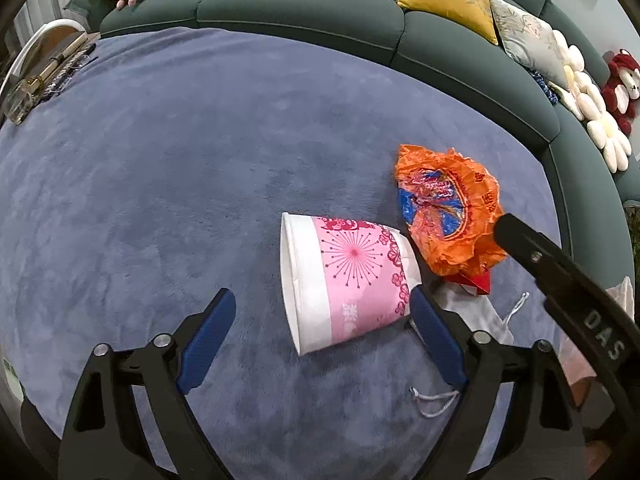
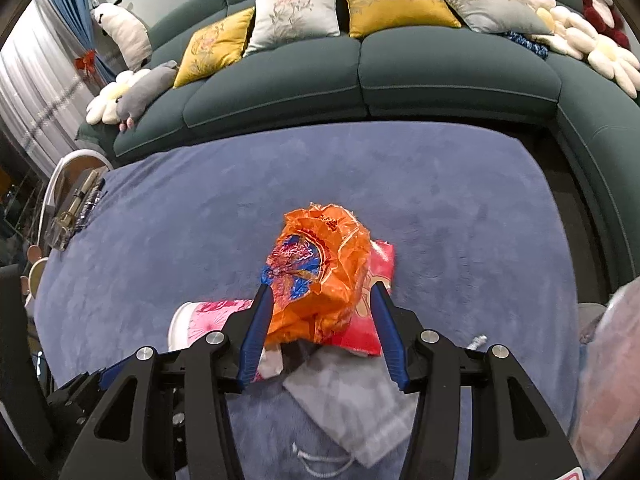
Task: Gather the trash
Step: 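Grasp the pink paper cup with the left gripper while the right gripper grasps the orange printed bag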
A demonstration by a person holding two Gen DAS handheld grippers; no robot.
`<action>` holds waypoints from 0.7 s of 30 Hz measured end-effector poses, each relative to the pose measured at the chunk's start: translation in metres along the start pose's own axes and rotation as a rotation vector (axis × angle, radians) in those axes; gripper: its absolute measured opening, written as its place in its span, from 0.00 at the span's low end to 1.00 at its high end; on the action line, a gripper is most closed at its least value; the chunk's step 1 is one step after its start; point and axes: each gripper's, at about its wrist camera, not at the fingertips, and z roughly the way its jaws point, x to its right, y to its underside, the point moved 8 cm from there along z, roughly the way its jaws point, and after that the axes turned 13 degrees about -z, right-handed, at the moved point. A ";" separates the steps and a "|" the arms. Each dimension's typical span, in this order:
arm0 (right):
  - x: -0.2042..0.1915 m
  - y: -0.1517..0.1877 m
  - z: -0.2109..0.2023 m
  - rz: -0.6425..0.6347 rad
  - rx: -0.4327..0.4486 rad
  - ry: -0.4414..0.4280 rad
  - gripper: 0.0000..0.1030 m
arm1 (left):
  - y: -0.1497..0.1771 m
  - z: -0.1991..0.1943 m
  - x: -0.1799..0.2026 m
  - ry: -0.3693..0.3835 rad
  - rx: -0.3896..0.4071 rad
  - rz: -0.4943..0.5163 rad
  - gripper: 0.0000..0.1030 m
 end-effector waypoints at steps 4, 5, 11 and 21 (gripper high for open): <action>-0.001 0.003 0.016 0.000 -0.025 -0.002 0.48 | 0.001 0.010 0.003 0.014 -0.027 -0.002 0.67; -0.001 0.004 0.019 0.000 -0.030 -0.005 0.48 | 0.002 0.012 0.004 0.016 -0.035 0.002 0.63; -0.006 0.011 0.028 0.002 -0.046 -0.034 0.28 | 0.003 0.012 0.012 0.029 -0.031 0.026 0.38; -0.008 0.001 -0.010 0.006 0.042 -0.043 0.19 | -0.005 -0.035 0.031 0.078 0.041 0.067 0.03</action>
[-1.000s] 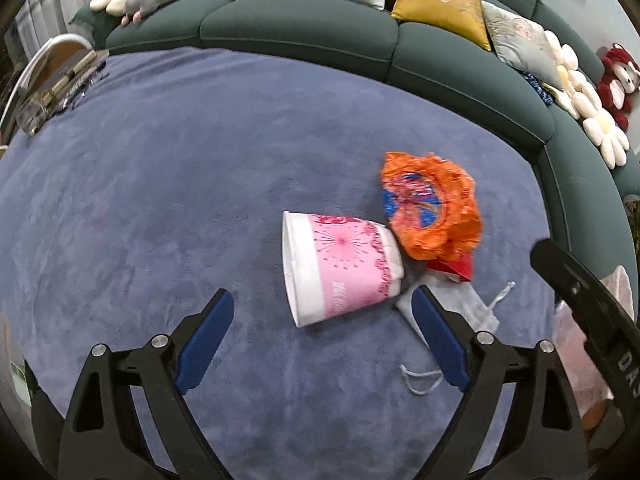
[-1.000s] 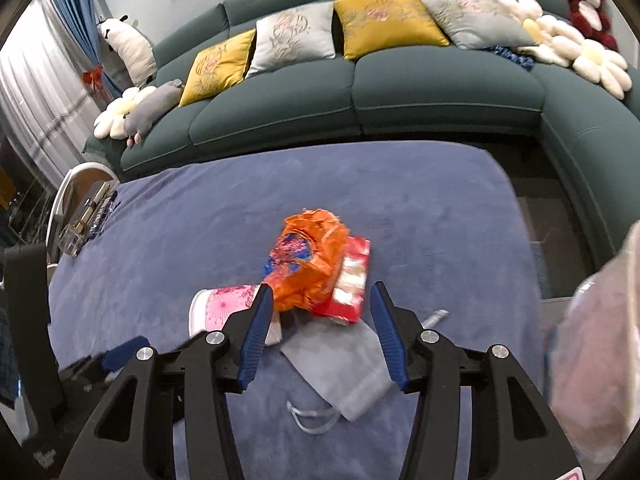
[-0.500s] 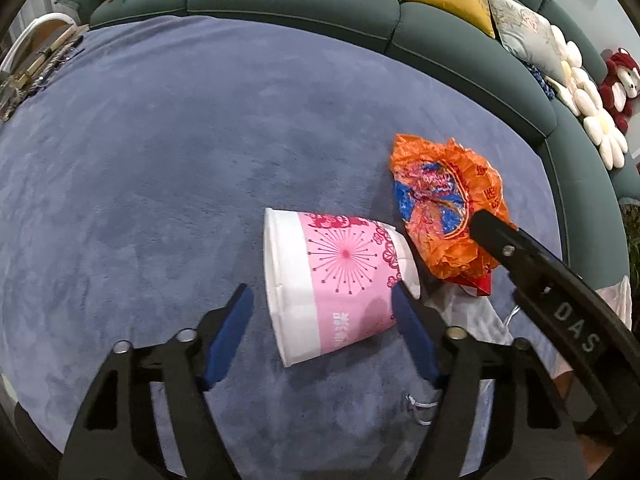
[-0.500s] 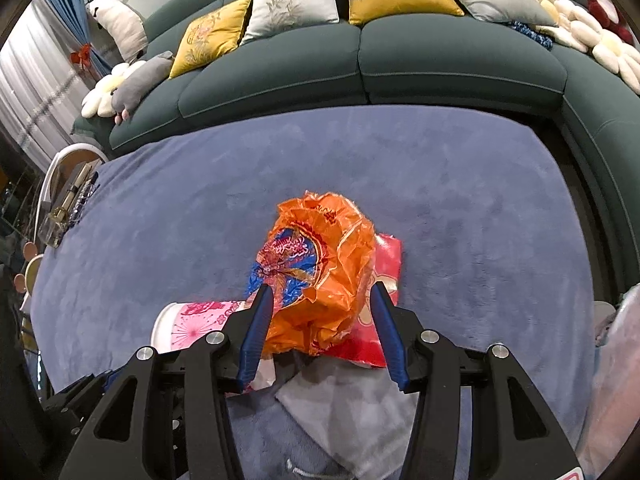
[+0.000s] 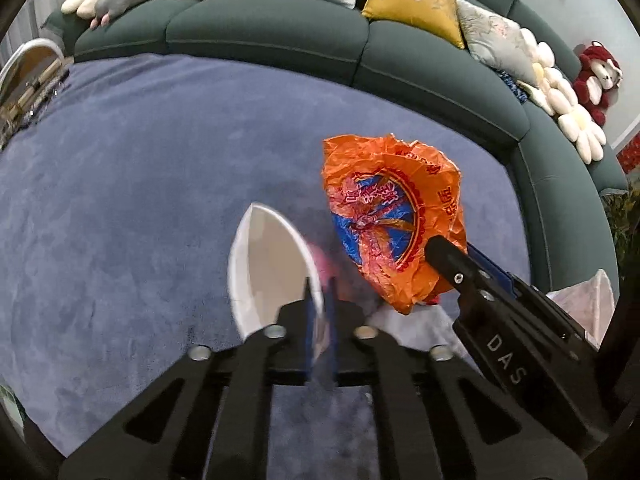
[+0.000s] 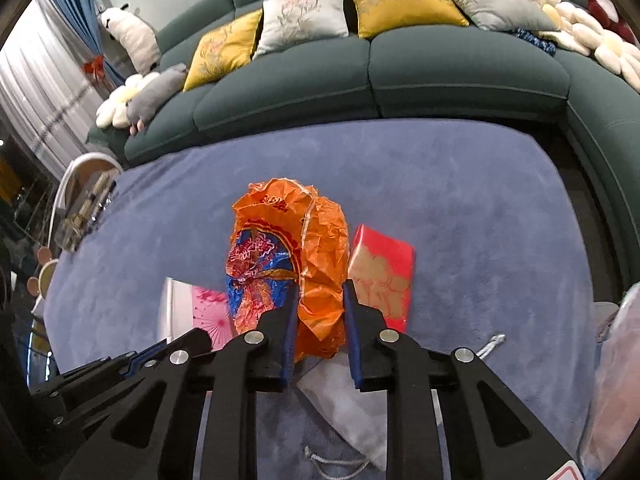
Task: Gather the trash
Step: 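Grasp the pink paper cup with the left gripper while the right gripper grasps the orange printed bag, then carry the pink cup and orange bag over the white bin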
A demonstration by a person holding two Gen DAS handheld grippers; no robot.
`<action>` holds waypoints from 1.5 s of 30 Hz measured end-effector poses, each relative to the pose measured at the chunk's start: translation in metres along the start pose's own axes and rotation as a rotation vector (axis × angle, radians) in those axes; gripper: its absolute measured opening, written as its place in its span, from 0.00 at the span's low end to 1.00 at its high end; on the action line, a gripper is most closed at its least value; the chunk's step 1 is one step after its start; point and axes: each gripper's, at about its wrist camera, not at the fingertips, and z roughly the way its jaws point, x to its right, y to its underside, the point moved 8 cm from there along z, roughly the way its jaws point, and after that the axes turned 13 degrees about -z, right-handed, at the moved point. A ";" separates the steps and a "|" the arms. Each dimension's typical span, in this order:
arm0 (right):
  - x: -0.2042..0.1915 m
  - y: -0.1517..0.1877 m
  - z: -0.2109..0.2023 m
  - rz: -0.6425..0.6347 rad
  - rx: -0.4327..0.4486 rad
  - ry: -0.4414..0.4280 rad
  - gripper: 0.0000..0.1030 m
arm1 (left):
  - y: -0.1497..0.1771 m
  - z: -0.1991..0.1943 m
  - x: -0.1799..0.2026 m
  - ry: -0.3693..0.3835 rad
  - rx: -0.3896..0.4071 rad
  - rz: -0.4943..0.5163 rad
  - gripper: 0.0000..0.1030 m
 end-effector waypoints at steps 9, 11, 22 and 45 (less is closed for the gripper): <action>0.017 -0.023 -0.073 0.010 0.133 0.050 0.19 | -0.004 -0.053 0.029 0.035 0.083 0.047 0.03; 0.025 -0.026 -0.093 0.018 0.165 0.068 0.19 | -0.002 -0.063 0.037 0.042 0.097 0.065 0.03; 0.093 -0.006 -0.192 0.093 0.278 0.187 0.19 | 0.031 -0.109 0.123 0.131 0.140 0.210 0.03; 0.287 0.143 -0.294 0.396 0.277 0.439 0.19 | 0.175 -0.092 0.331 0.263 0.029 0.554 0.03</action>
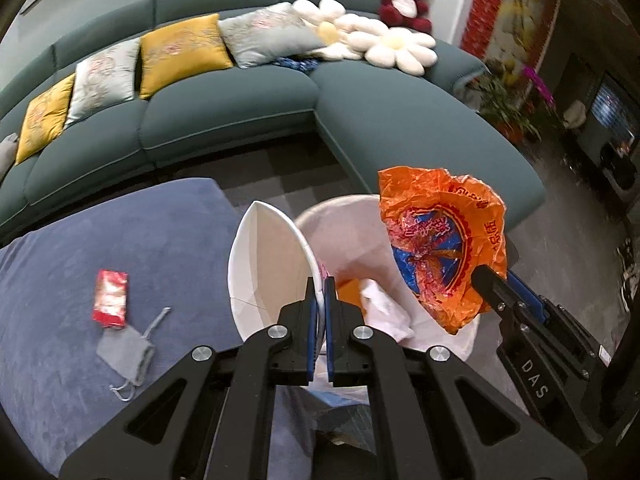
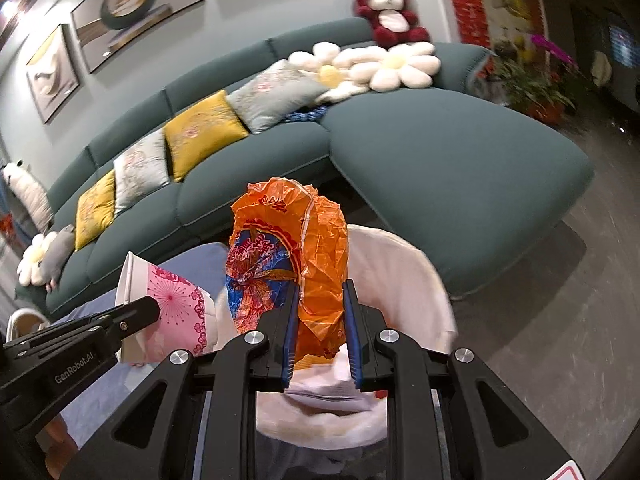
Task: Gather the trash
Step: 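Carry the pink cup and orange bag over the white bin, then open both grippers to drop the cup and bag into the bin, then move both grippers back to the red packet and grey pouch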
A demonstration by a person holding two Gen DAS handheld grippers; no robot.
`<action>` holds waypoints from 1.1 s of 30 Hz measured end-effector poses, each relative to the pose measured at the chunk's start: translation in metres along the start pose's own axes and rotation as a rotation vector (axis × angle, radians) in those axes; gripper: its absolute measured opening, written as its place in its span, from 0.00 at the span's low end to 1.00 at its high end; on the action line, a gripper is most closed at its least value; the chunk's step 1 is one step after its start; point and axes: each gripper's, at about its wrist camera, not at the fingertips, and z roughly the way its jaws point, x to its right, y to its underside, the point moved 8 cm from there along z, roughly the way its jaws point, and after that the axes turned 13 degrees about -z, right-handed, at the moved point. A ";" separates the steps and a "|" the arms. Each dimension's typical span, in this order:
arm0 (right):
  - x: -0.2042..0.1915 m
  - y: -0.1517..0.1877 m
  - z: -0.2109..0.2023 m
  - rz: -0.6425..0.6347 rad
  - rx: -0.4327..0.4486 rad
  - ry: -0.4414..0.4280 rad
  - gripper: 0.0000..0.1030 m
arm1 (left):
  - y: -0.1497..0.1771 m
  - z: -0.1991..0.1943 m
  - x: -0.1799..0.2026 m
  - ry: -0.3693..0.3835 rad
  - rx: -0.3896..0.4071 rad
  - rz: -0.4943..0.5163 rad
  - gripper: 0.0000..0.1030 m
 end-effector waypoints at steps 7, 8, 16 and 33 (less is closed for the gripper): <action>0.017 0.012 0.012 0.046 -0.019 0.010 0.21 | 0.008 0.020 0.018 0.009 -0.041 0.040 0.03; 0.019 0.013 0.013 0.047 -0.020 0.009 0.24 | 0.009 0.022 0.019 0.008 -0.045 0.041 0.04; 0.017 0.007 0.013 0.075 0.007 0.022 0.42 | 0.005 0.019 0.016 -0.015 -0.013 0.007 0.44; -0.040 -0.005 0.005 -0.023 0.014 -0.043 0.47 | 0.001 -0.004 -0.046 -0.083 0.010 -0.066 0.56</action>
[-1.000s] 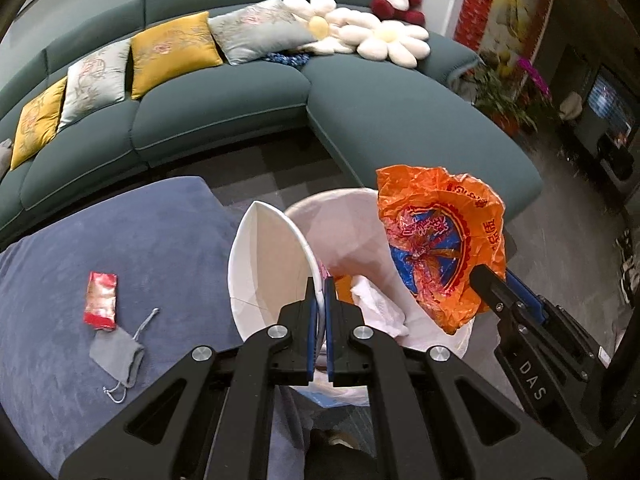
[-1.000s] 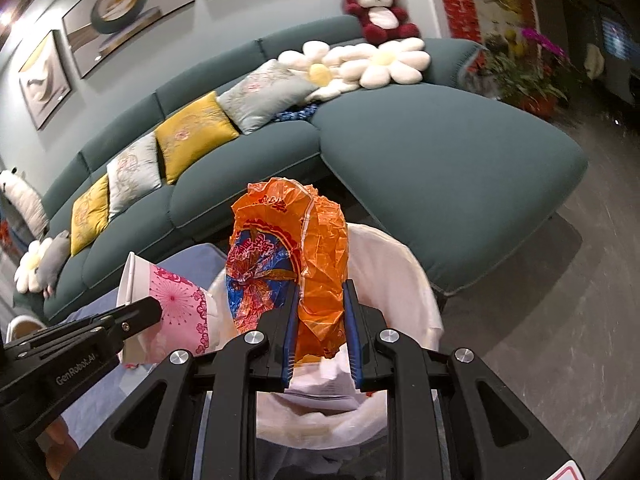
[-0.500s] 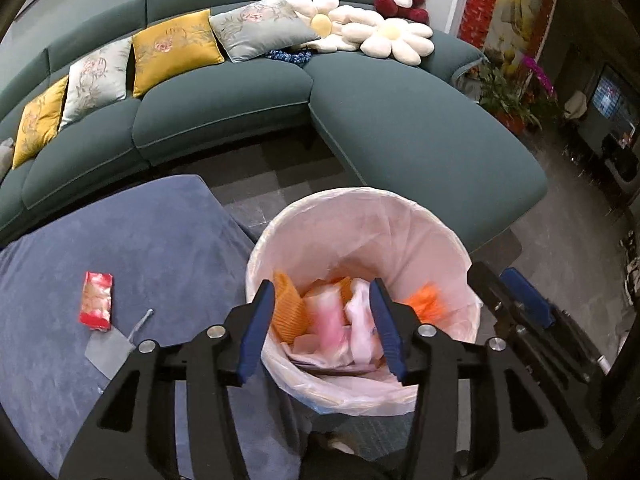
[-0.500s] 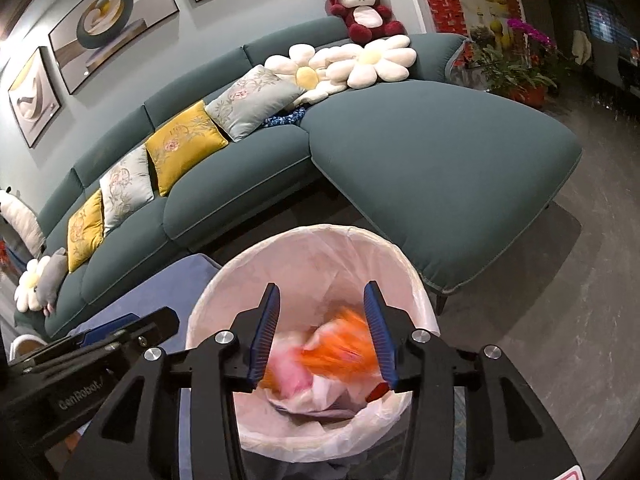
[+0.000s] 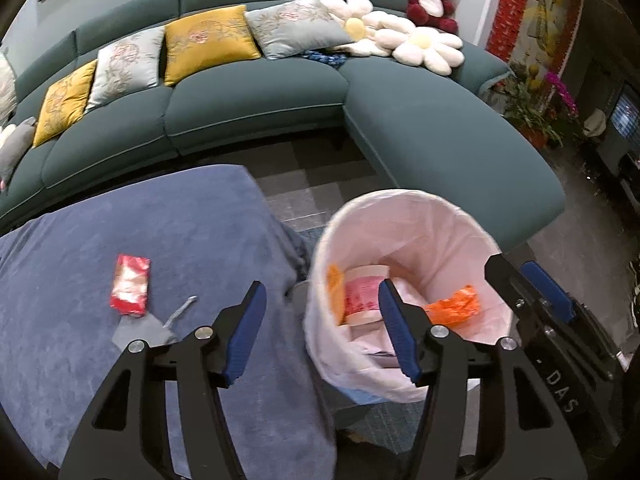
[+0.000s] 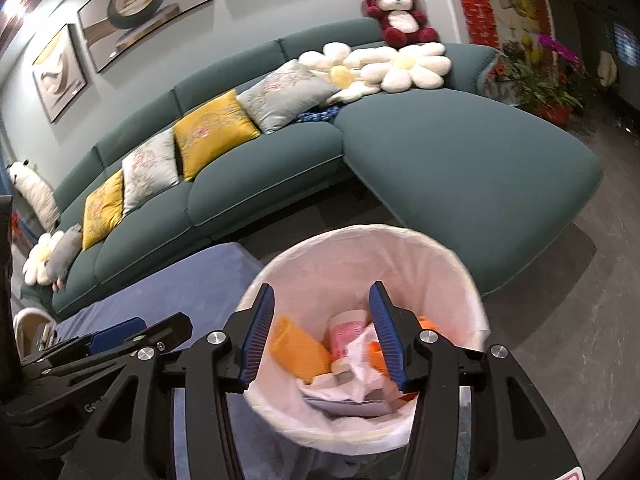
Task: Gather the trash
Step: 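Move both grippers back to the red packet and grey pouch, then grasp the red packet with the right gripper while the left gripper grasps the grey cloth pouch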
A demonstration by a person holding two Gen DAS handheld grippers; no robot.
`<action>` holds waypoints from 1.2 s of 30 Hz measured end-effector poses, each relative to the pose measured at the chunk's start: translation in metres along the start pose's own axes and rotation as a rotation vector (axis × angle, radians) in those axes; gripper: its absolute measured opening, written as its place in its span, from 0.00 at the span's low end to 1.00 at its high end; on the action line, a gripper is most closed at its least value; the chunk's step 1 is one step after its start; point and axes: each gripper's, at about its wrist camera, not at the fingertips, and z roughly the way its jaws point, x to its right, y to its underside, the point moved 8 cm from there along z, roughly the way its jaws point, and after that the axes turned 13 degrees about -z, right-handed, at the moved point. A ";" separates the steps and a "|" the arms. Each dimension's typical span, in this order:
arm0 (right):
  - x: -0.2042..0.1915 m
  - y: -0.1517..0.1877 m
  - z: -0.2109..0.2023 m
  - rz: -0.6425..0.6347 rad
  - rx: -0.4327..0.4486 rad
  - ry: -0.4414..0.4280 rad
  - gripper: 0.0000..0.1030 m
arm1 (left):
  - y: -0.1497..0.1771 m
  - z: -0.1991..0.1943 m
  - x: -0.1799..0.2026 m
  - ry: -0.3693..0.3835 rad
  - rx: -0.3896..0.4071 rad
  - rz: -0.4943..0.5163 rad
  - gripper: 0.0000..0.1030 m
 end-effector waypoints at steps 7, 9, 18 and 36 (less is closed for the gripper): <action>-0.058 0.002 0.010 -0.069 -0.027 -0.069 0.47 | 0.000 -0.005 -0.065 -0.059 0.002 -0.087 0.60; -0.076 0.004 0.014 -0.090 -0.038 -0.086 0.48 | 0.001 -0.004 -0.087 -0.077 -0.006 -0.124 0.60; -0.164 0.027 0.041 -0.193 -0.113 -0.180 0.50 | 0.012 -0.001 -0.196 -0.183 -0.029 -0.310 0.72; -0.328 0.076 0.140 -0.353 -0.296 -0.308 0.59 | 0.034 0.018 -0.365 -0.325 -0.077 -0.547 0.73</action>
